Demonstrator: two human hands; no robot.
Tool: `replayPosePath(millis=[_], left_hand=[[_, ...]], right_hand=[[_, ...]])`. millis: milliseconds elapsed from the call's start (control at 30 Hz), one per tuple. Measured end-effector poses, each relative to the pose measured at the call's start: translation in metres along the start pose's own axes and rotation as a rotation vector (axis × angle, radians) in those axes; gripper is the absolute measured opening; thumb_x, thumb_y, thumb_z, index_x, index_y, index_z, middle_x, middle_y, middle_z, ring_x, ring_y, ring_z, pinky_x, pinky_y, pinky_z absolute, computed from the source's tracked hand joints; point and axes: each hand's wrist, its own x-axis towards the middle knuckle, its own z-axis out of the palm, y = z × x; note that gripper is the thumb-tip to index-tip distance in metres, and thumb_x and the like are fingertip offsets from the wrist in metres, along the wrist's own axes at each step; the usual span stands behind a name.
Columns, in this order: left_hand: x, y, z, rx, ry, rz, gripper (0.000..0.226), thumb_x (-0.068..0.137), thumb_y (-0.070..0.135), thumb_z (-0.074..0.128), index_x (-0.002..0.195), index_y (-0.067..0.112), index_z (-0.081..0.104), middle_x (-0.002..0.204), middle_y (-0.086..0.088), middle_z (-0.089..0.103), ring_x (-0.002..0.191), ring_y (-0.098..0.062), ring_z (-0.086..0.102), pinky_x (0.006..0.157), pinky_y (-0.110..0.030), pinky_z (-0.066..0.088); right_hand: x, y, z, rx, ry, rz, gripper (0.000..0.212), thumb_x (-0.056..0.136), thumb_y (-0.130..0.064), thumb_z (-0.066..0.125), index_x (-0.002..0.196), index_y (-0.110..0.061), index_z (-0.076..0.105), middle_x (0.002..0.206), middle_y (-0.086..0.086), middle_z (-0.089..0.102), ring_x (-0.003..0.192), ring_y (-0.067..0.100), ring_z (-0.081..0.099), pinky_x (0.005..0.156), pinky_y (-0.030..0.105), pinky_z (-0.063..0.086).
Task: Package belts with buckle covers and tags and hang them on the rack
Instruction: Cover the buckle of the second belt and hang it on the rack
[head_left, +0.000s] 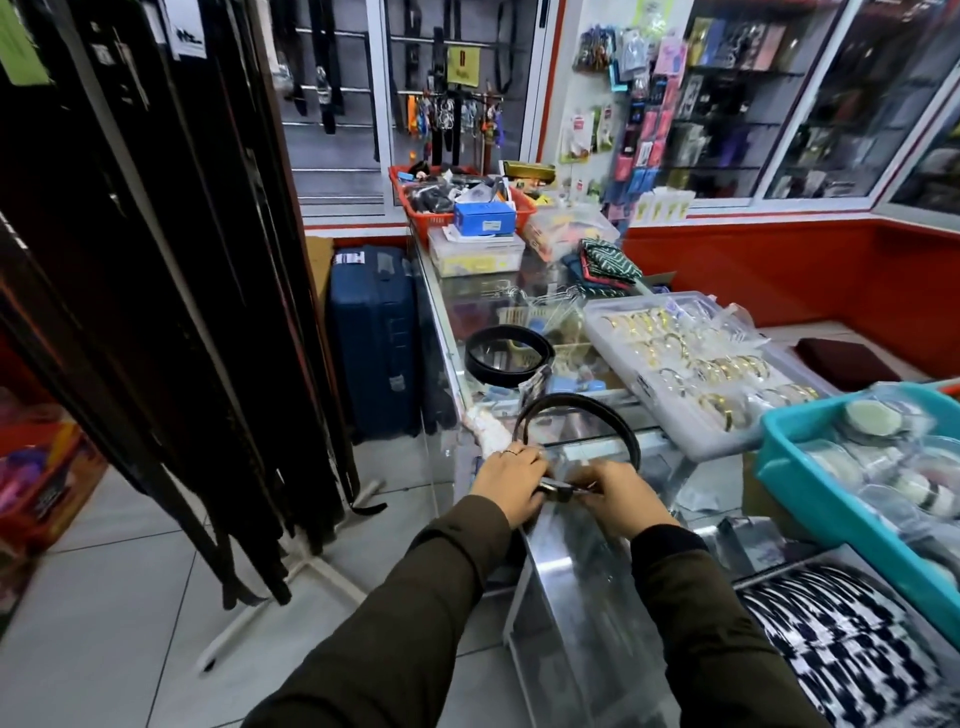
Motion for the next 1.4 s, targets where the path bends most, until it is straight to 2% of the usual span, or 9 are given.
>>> replayPosePath(millis=[267, 433, 567, 700, 833, 967, 1067, 1167, 1400], left_hand=[[-0.034, -0.04, -0.027, -0.253, 0.128, -0.02, 0.036, 0.084, 0.026, 0.058, 0.118, 0.019, 0.066, 0.119, -0.004, 0.064, 0.116, -0.025, 0.054, 0.098, -0.037, 0.044], [-0.067, -0.067, -0.047, -0.611, 0.356, -0.22, 0.035, 0.082, 0.015, 0.061, 0.113, 0.026, 0.071, 0.124, 0.003, 0.057, 0.112, -0.01, 0.047, 0.098, -0.022, 0.032], [-0.092, -0.089, -0.066, -0.933, 0.534, -0.401, 0.04, 0.089, 0.009, 0.068, 0.125, 0.025, 0.066, 0.126, -0.006, 0.059, 0.119, -0.02, 0.058, 0.107, -0.038, 0.046], [-0.11, -0.101, -0.087, -1.33, 0.671, -0.607, 0.047, 0.093, 0.009, 0.07, 0.131, 0.025, 0.049, 0.118, -0.019, 0.067, 0.083, -0.022, 0.072, 0.072, -0.035, 0.061], [-0.123, -0.108, -0.108, -1.666, 0.692, -0.673, 0.047, 0.092, 0.007, 0.069, 0.135, -0.001, 0.052, 0.116, -0.021, 0.068, 0.084, -0.018, 0.072, 0.067, -0.025, 0.062], [-0.14, -0.121, -0.121, -1.566, 0.721, -0.642, 0.042, 0.09, 0.009, 0.072, 0.13, 0.001, 0.061, 0.118, -0.015, 0.071, 0.096, -0.018, 0.071, 0.07, -0.02, 0.061], [-0.148, -0.132, -0.128, -1.404, 0.77, -0.627, 0.041, 0.089, 0.011, 0.073, 0.128, 0.002, 0.064, 0.114, -0.012, 0.073, 0.1, -0.018, 0.068, 0.067, -0.017, 0.056], [-0.154, -0.139, -0.138, -1.318, 0.835, -0.628, 0.042, 0.09, 0.009, 0.072, 0.13, -0.001, 0.062, 0.121, -0.018, 0.07, 0.102, -0.018, 0.066, 0.071, -0.015, 0.054], [-0.175, -0.152, -0.174, -1.441, 1.05, -0.544, 0.038, 0.092, 0.004, 0.068, 0.129, -0.001, 0.062, 0.112, -0.012, 0.073, 0.101, -0.021, 0.072, 0.078, -0.025, 0.062]], right_hand=[[-0.008, -0.046, -0.018, 0.155, -0.051, -0.183, 0.014, 0.082, -0.026, 0.081, 0.092, -0.017, 0.082, 0.083, 0.001, 0.08, 0.081, 0.015, 0.074, 0.077, 0.031, 0.058], [-0.002, -0.097, -0.021, 0.264, -0.016, -0.293, 0.016, 0.079, -0.018, 0.081, 0.095, -0.017, 0.082, 0.086, 0.003, 0.081, 0.079, 0.011, 0.074, 0.077, 0.027, 0.058], [0.002, -0.138, -0.02, 0.465, -0.01, -0.329, 0.012, 0.078, -0.011, 0.083, 0.087, -0.019, 0.081, 0.088, 0.007, 0.081, 0.072, 0.003, 0.07, 0.069, 0.02, 0.056], [0.011, -0.176, -0.016, 0.61, -0.008, -0.343, 0.021, 0.077, -0.005, 0.083, 0.098, -0.008, 0.078, 0.079, -0.002, 0.075, 0.064, -0.009, 0.067, 0.065, 0.007, 0.051], [0.016, -0.208, -0.005, 0.757, -0.007, -0.381, 0.022, 0.078, -0.004, 0.082, 0.099, -0.005, 0.077, 0.082, 0.004, 0.075, 0.067, -0.007, 0.069, 0.072, 0.012, 0.054], [0.017, -0.23, 0.007, 0.944, -0.054, -0.367, 0.033, 0.076, -0.012, 0.086, 0.107, -0.003, 0.077, 0.097, 0.014, 0.08, 0.09, 0.016, 0.075, 0.079, 0.024, 0.056], [0.016, -0.244, 0.015, 0.976, -0.04, -0.384, 0.035, 0.076, -0.017, 0.086, 0.109, -0.008, 0.077, 0.102, 0.009, 0.08, 0.099, 0.016, 0.076, 0.082, 0.021, 0.057], [0.018, -0.26, 0.02, 0.941, 0.015, -0.454, 0.04, 0.076, -0.031, 0.087, 0.111, -0.016, 0.076, 0.111, 0.003, 0.078, 0.104, 0.016, 0.074, 0.095, 0.034, 0.059], [0.02, -0.312, -0.001, 0.985, -0.099, -0.6, 0.032, 0.086, -0.008, 0.076, 0.118, -0.01, 0.073, 0.107, 0.012, 0.078, 0.102, 0.024, 0.075, 0.092, 0.042, 0.061]])
